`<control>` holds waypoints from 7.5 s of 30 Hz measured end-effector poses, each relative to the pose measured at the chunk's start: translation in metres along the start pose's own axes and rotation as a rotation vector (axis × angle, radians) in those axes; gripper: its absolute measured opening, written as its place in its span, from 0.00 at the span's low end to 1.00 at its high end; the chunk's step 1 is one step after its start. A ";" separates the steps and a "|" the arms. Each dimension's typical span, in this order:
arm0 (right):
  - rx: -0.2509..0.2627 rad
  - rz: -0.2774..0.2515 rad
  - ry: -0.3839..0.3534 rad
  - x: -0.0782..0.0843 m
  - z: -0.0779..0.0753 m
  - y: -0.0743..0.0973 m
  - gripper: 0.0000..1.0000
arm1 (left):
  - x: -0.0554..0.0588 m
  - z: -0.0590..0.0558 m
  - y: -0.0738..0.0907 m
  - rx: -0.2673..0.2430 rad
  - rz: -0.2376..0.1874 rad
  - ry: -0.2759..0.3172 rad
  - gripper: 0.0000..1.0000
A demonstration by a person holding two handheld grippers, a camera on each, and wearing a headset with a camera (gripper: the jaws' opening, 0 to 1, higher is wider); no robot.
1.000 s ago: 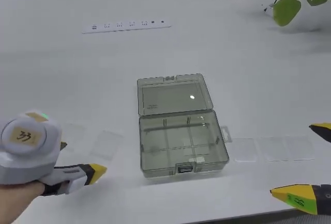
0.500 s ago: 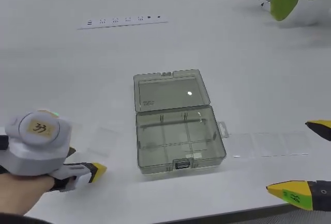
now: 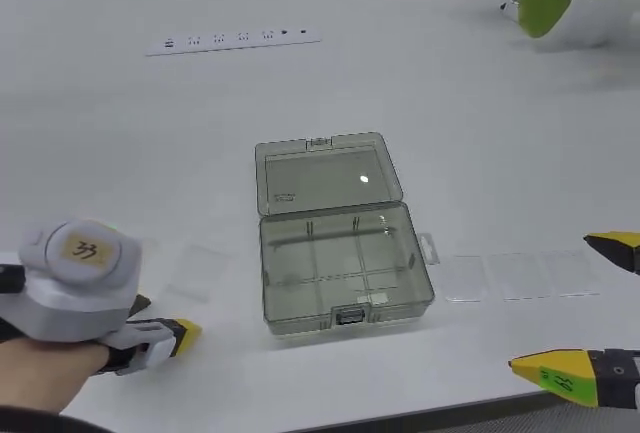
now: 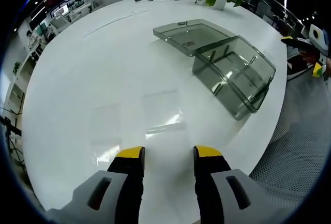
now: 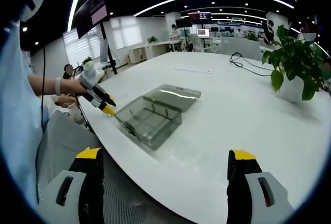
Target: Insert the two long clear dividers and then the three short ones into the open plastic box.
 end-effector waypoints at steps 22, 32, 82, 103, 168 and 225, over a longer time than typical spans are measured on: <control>0.001 -0.008 -0.004 0.000 0.006 0.004 1.00 | -0.003 -0.001 0.001 -0.013 0.043 -0.009 0.32; 0.010 -0.009 -0.005 0.001 0.007 0.006 1.00 | -0.003 0.000 0.001 -0.004 0.051 -0.004 0.31; 0.037 0.058 -0.088 -0.045 0.047 -0.047 0.87 | -0.019 -0.010 0.047 0.208 -0.312 0.397 0.30; -0.077 0.093 -0.238 -0.102 0.058 -0.114 0.58 | -0.050 -0.050 0.027 0.322 -0.424 0.468 0.30; -0.072 0.294 -0.628 -0.098 0.045 -0.121 0.01 | -0.051 -0.061 0.012 0.366 -0.512 -0.161 1.00; 0.159 0.679 -0.601 -0.098 0.015 -0.154 0.01 | -0.029 -0.054 0.007 0.425 -0.525 -0.169 0.90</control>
Point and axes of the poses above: the centre of the closed fingertips' face, and the gripper's own axes: y roughly backward along the fingers, z roughly to its left, x roughly out of its underside, the point moved 10 cm from there along y, roughly backward along the fingers, and after that the axes turned 5 degrees about x, right-handed, at the moved point
